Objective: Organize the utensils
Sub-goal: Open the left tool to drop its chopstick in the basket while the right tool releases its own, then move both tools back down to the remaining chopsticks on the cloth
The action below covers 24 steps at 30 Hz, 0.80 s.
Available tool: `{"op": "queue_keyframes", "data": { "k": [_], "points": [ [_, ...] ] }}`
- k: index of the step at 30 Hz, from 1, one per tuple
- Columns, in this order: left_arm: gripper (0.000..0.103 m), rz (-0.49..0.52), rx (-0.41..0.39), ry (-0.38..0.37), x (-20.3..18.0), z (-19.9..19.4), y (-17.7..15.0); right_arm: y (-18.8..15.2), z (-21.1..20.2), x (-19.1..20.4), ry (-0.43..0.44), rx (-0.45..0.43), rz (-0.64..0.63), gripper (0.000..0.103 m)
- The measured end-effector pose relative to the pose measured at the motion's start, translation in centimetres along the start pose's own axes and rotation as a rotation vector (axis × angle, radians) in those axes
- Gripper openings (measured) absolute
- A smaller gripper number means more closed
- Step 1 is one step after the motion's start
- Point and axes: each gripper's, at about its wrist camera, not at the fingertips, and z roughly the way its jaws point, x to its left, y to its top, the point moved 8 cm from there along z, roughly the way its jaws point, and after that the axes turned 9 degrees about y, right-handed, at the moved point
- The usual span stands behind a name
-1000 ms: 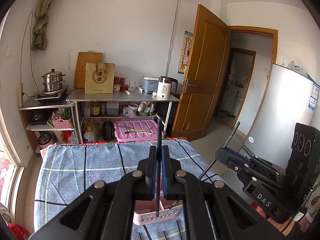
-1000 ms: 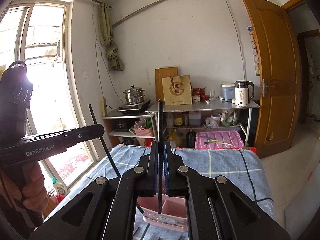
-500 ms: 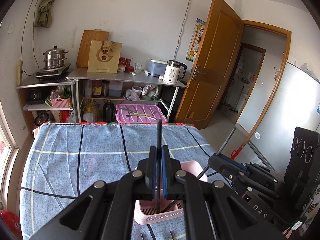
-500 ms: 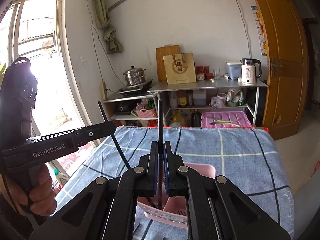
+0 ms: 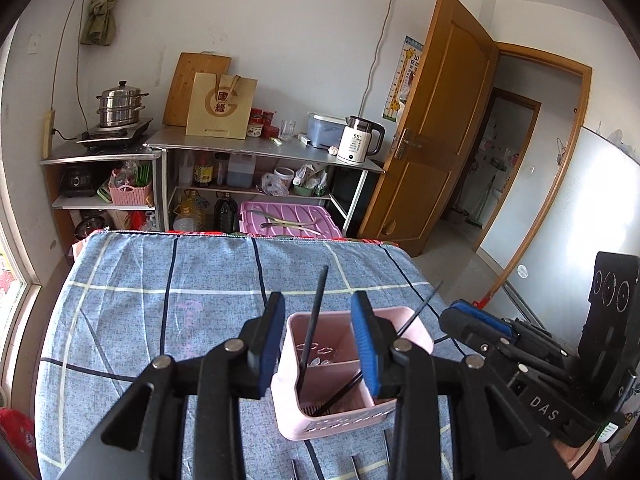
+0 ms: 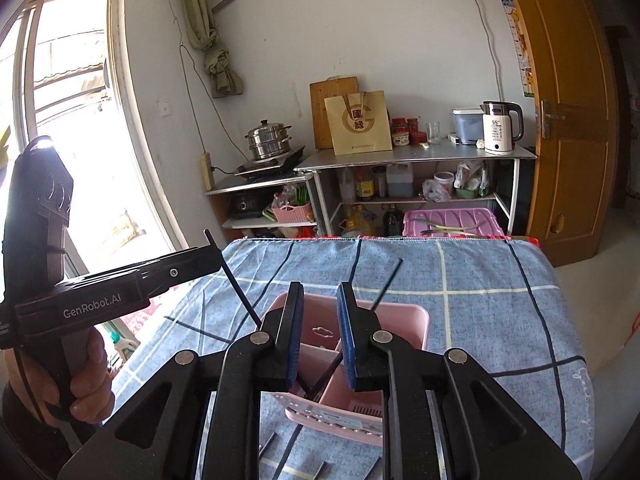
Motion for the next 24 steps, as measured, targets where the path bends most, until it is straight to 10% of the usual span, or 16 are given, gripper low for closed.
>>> {"op": "queue_keyframes", "data": {
  "k": [10,24],
  "points": [
    [0.037,0.0,-0.091,0.041,0.9,-5.2,-3.0,-2.4,-5.3,-0.6,-0.036,-0.049,0.029,0.018],
    [0.037,0.009,0.054,-0.005,-0.9,-6.8,-14.6,-12.9,-8.8,-1.1,-0.063,0.064,0.067,0.018]
  ]
}}
